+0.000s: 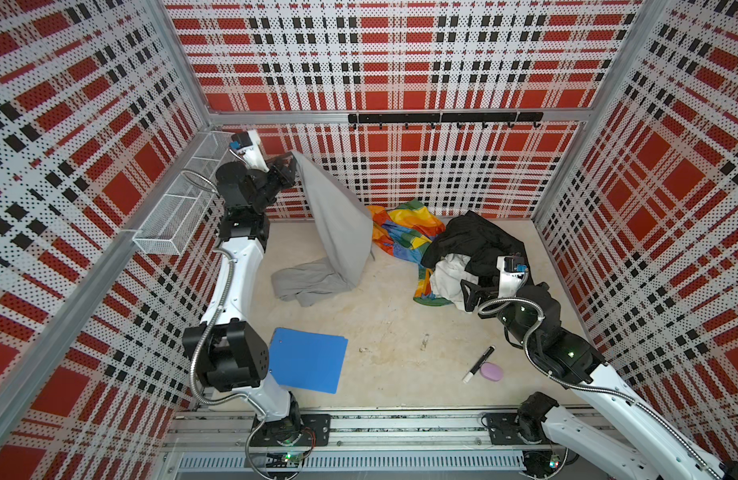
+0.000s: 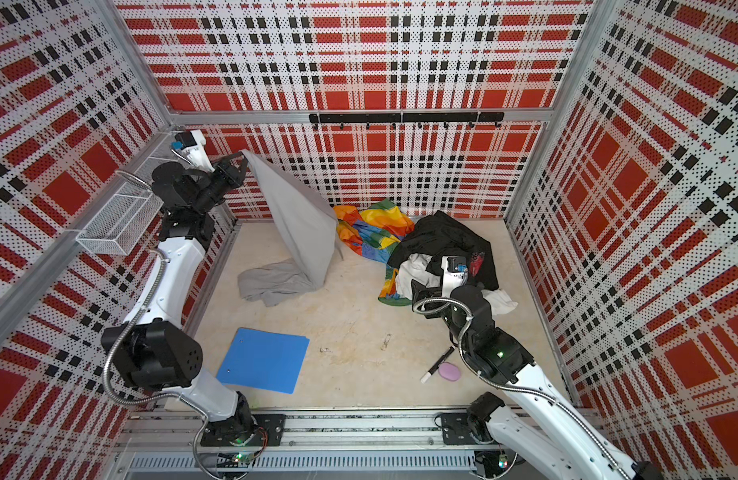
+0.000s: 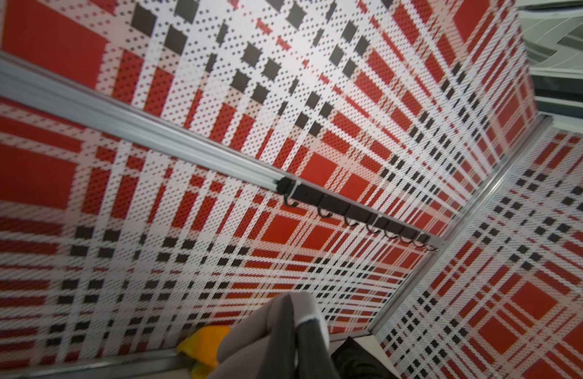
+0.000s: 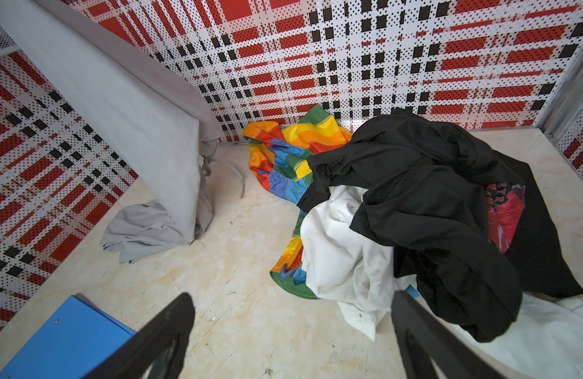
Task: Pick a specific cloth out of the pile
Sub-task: 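Carry the grey cloth with the left gripper beside the blue folder and lower it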
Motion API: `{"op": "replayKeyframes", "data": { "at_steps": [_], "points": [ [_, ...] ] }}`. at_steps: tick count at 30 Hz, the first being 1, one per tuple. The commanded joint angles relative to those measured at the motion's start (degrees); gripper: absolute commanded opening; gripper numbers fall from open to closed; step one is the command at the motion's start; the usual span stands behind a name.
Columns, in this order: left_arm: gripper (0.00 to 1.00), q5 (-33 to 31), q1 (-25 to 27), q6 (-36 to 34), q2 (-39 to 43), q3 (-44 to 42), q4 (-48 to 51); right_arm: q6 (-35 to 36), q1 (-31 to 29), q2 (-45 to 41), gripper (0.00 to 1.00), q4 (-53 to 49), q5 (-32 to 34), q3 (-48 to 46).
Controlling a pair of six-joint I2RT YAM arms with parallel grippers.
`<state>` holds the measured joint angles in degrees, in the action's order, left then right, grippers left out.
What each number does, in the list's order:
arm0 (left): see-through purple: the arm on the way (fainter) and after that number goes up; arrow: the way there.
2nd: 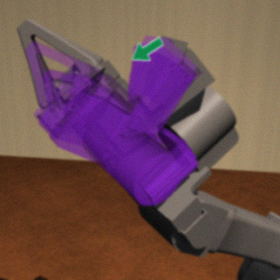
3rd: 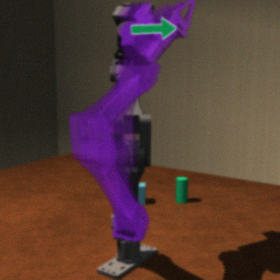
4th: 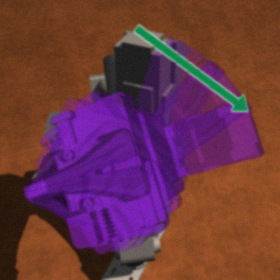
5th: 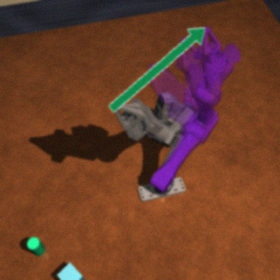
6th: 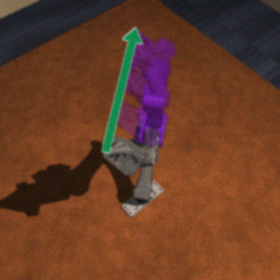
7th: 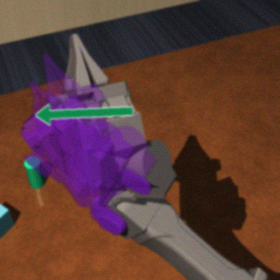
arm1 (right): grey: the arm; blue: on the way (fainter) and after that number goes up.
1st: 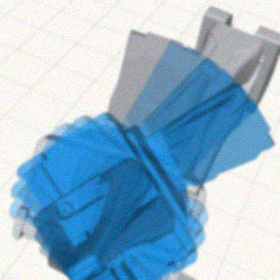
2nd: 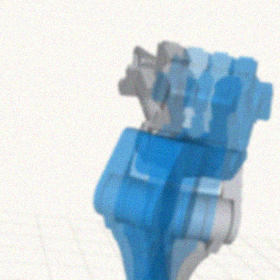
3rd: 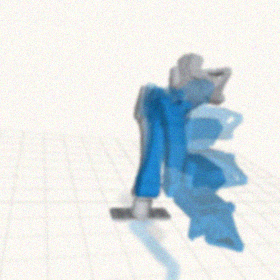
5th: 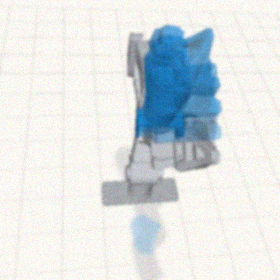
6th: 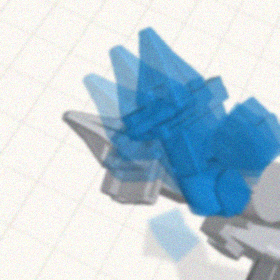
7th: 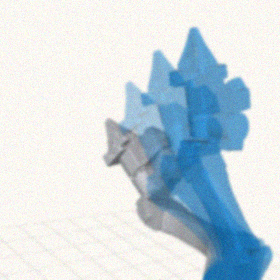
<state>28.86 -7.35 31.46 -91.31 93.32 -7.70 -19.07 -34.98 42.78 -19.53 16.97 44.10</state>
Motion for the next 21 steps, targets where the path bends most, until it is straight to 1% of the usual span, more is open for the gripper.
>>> {"op": "replayKeyframes", "data": {
  "at_steps": [1, 5, 8, 11, 15, 21],
  "points": [
    [0.00, -3.96, -0.41, -7.91, 8.23, -4.04, 0.72, -0.49, -0.04, 0.75, 1.00, 3.94, -0.86, -0.45],
    [0.00, -4.07, -0.73, -9.62, 11.04, -10.99, 1.55, -0.56, -0.08, 2.56, 1.00, 5.03, -1.89, -0.12],
    [0.00, -6.18, -0.04, -10.66, 13.41, -17.56, 0.65, -0.86, -0.08, 2.73, 1.00, 5.27, -2.12, -0.32],
    [0.00, -7.03, 0.63, -10.90, 13.61, -23.31, 0.10, -1.23, -0.09, 2.40, 1.00, 5.64, -2.20, -1.00],
    [0.00, -8.17, 1.20, -10.34, 11.46, -29.20, -3.06, -1.40, -0.04, 2.41, 1.00, 5.30, -2.30, -1.14],
    [0.00, -8.49, 1.03, -9.69, 5.86, -31.83, -5.38, -1.75, -0.08, 1.60, 1.00, 4.76, -2.15, -1.33]
  ]
}}
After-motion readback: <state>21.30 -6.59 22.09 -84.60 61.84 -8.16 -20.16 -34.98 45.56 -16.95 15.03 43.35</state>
